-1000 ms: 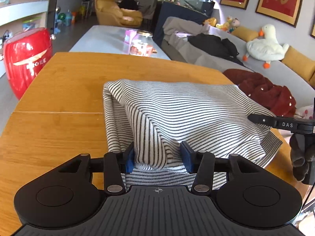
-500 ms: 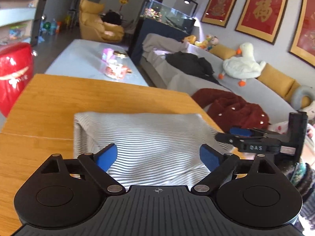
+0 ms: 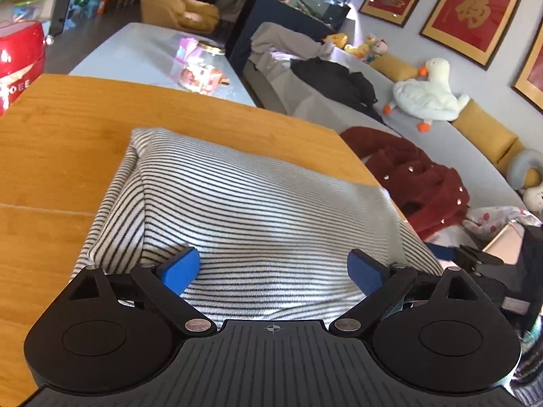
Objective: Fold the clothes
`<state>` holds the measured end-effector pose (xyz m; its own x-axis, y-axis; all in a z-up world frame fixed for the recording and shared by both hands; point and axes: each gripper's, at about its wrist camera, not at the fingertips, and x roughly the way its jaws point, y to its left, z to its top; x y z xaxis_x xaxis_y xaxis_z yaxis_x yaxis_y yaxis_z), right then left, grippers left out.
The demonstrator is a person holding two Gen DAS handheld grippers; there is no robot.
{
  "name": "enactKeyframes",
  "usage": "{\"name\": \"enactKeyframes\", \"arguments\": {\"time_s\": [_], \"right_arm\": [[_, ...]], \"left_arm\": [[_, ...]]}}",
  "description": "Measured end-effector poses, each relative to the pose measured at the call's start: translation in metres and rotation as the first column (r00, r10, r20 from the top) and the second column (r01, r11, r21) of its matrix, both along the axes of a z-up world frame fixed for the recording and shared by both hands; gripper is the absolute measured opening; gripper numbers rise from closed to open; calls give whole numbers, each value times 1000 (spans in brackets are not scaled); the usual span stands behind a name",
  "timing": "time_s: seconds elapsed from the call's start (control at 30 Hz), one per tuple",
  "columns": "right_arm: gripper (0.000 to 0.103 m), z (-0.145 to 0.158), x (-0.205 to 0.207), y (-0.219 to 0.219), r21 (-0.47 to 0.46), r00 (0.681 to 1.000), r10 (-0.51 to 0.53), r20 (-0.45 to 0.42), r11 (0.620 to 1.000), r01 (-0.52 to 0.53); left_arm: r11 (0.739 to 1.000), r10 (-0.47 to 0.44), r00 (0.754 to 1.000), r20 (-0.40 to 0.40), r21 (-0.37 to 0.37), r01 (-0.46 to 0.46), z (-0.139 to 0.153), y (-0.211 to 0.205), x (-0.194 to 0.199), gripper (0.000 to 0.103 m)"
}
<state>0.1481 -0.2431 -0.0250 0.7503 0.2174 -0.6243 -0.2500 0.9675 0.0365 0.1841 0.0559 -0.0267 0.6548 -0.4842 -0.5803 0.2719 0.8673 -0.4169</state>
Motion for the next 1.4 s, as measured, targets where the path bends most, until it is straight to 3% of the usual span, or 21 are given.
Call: {"name": "enactKeyframes", "arguments": {"time_s": [0.07, 0.2, 0.33, 0.5, 0.63, 0.93, 1.13, 1.4], "right_arm": [[100, 6, -7, 6, -2, 999, 38, 7, 999, -38], [103, 30, -20, 10, -33, 992, 78, 104, 997, -75], [103, 52, -8, -6, -2, 984, 30, 178, 1000, -30], [103, 32, 33, -6, -129, 986, -19, 166, 991, 41], [103, 2, 48, 2, -187, 995, 2, 98, 982, 16], [103, 0, 21, -7, -71, 998, -40, 53, 997, 44], [103, -1, -10, 10, -34, 999, 9, 43, 999, -8], [103, -7, -15, 17, 112, 999, -12, -46, 994, 17]], "left_arm": [[1000, 22, 1000, 9, 9, -22, 0, 3, 11, 97], [999, 47, 999, -24, -5, -47, 9, 5, 17, 98], [1000, 10, 1000, -1, 3, -10, 20, -5, -4, 99], [990, -112, 993, -45, -91, 107, 17, -22, -19, 101], [991, -117, 990, -82, -70, 112, 3, -29, -16, 102], [997, -69, 996, -63, -48, 66, -8, -22, 2, 102], [1000, -18, 998, -53, -9, 18, -6, -20, 26, 102], [1000, 4, 999, -49, 23, -3, -3, -17, 35, 102]]}}
